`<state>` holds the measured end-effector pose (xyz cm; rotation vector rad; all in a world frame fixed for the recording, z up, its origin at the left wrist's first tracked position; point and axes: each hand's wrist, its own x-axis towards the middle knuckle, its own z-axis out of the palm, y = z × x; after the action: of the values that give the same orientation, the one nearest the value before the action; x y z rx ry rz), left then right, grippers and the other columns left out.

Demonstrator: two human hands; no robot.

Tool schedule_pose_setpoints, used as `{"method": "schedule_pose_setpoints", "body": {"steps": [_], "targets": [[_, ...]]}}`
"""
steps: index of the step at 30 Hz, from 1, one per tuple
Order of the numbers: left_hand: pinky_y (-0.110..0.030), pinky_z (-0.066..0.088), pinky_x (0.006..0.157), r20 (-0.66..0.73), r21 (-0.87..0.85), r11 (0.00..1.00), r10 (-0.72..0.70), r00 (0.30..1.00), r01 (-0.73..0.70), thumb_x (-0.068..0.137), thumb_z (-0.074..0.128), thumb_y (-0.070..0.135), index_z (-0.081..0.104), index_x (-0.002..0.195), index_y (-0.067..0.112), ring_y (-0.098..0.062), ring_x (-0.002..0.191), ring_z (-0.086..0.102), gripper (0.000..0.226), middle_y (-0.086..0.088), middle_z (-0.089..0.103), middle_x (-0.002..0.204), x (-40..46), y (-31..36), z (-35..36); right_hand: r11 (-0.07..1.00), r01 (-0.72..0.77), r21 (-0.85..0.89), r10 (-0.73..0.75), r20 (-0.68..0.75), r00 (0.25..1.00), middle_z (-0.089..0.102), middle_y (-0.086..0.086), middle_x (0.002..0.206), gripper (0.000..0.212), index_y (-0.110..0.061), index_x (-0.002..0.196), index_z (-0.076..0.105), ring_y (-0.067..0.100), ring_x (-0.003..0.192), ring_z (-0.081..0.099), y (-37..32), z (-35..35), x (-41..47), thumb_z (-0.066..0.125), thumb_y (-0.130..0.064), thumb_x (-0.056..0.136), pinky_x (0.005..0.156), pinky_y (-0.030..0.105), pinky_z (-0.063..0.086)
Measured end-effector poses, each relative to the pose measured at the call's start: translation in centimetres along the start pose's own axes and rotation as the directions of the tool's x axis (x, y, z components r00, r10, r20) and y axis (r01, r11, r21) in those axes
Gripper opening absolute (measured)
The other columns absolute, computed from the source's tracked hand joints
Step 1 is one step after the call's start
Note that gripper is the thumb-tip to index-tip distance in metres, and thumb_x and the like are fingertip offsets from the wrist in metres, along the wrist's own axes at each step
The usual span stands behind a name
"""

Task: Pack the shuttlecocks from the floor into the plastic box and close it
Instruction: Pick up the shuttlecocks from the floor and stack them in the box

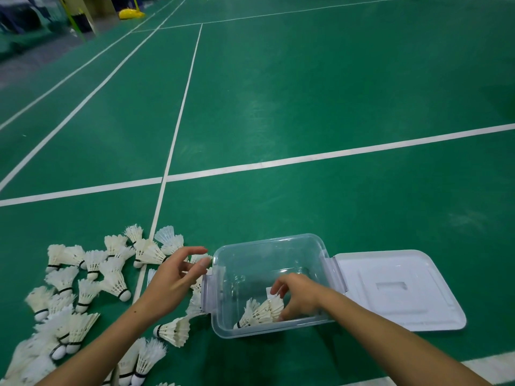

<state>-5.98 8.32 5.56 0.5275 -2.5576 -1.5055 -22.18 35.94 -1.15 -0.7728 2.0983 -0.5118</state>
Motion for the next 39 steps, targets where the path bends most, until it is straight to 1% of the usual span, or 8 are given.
{"method": "schedule_pose_setpoints", "body": {"steps": [4,7,11,15,21,23,29,39], "targets": [[-0.035,0.060,0.079,0.003,-0.011,1.000,-0.022,1.000,0.022,0.096,0.061,0.066,0.067,0.124,0.034,-0.013,0.098,0.075,0.043,0.013,0.076,0.112,-0.7,-0.4,-0.3,1.000,0.001,-0.012,-0.001,0.013,1.000,0.064,-0.002,0.131,0.071,-0.022,0.142,0.058,0.018,0.114,0.065,0.2,0.2,0.2,0.092,-0.022,0.080,0.097,0.029,0.058],[-0.044,0.061,0.085,-0.007,-0.026,0.999,-0.035,0.999,0.035,0.088,0.060,0.073,0.068,0.125,0.032,-0.014,0.102,0.075,0.055,0.015,0.074,0.119,-1.2,-0.9,-0.8,1.000,0.011,0.017,-0.011,-0.002,1.000,0.062,-0.003,0.135,0.076,-0.024,0.145,0.055,0.017,0.114,0.064,0.3,0.2,0.2,0.093,-0.028,0.079,0.096,0.029,0.058],[-0.052,0.060,0.091,-0.023,-0.030,0.998,-0.061,0.998,0.060,0.088,0.064,0.070,0.069,0.124,0.034,-0.018,0.102,0.076,0.052,0.007,0.075,0.116,-1.9,-2.1,-1.9,0.998,0.044,0.036,-0.041,-0.073,0.996,0.061,-0.008,0.132,0.075,-0.028,0.140,0.057,0.011,0.113,0.063,0.4,-0.4,-0.2,0.092,-0.045,0.075,0.099,0.029,0.054],[-0.045,0.061,0.088,-0.061,-0.002,0.998,-0.064,0.996,0.064,0.085,0.066,0.072,0.069,0.124,0.032,-0.019,0.098,0.074,0.056,0.011,0.073,0.119,-2.7,-3.1,-3.0,0.991,0.113,0.065,-0.099,-0.191,0.977,0.061,-0.014,0.127,0.072,-0.031,0.135,0.058,0.004,0.102,0.067,-0.6,-2.2,-1.7,0.083,-0.063,0.076,0.092,0.030,0.060],[-0.040,0.064,0.083,-0.136,0.029,0.996,-0.080,0.988,0.085,0.078,0.074,0.073,0.069,0.122,0.033,-0.013,0.097,0.074,0.059,0.028,0.067,0.122,-4.5,-4.9,-5.9,0.943,0.318,0.101,-0.264,-0.359,0.895,0.068,-0.016,0.117,0.055,-0.033,0.126,0.063,0.002,0.095,0.071,-7.4,-6.4,-4.5,0.084,-0.057,0.082,0.082,0.022,0.060],[-0.043,0.064,0.083,-0.167,0.010,0.995,-0.097,0.981,0.100,0.077,0.076,0.074,0.069,0.121,0.034,-0.014,0.097,0.074,0.059,0.035,0.063,0.123,-5.3,-5.7,-7.2,0.920,0.387,0.067,-0.346,-0.332,0.878,0.068,-0.017,0.117,0.054,-0.035,0.126,0.062,0.000,0.096,0.070,-11.2,-6.6,-4.5,0.082,-0.060,0.082,0.083,0.024,0.061],[-0.037,0.063,0.085,-0.231,-0.019,0.993,-0.116,0.966,0.115,0.084,0.081,0.056,0.067,0.124,0.032,-0.012,0.098,0.074,0.049,0.015,0.071,0.120,-6.8,-6.2,-9.9,0.856,0.513,-0.061,-0.515,-0.170,0.840,0.065,-0.020,0.118,0.062,-0.038,0.131,0.057,0.001,0.099,0.068,-20.7,-5.2,-2.4,0.076,-0.070,0.081,0.088,0.030,0.062],[-0.033,0.062,0.085,-0.296,0.084,0.955,-0.248,0.922,0.284,0.076,0.080,0.071,0.063,0.124,0.042,-0.004,0.100,0.070,0.059,0.022,0.065,0.124,-12.8,-14.5,-15.5,0.854,0.516,-0.062,-0.519,-0.056,0.853,0.066,-0.012,0.117,0.068,-0.030,0.132,0.057,0.007,0.094,0.070,-27.6,2.3,6.1,0.078,-0.068,0.080,0.088,0.037,0.063]]}}
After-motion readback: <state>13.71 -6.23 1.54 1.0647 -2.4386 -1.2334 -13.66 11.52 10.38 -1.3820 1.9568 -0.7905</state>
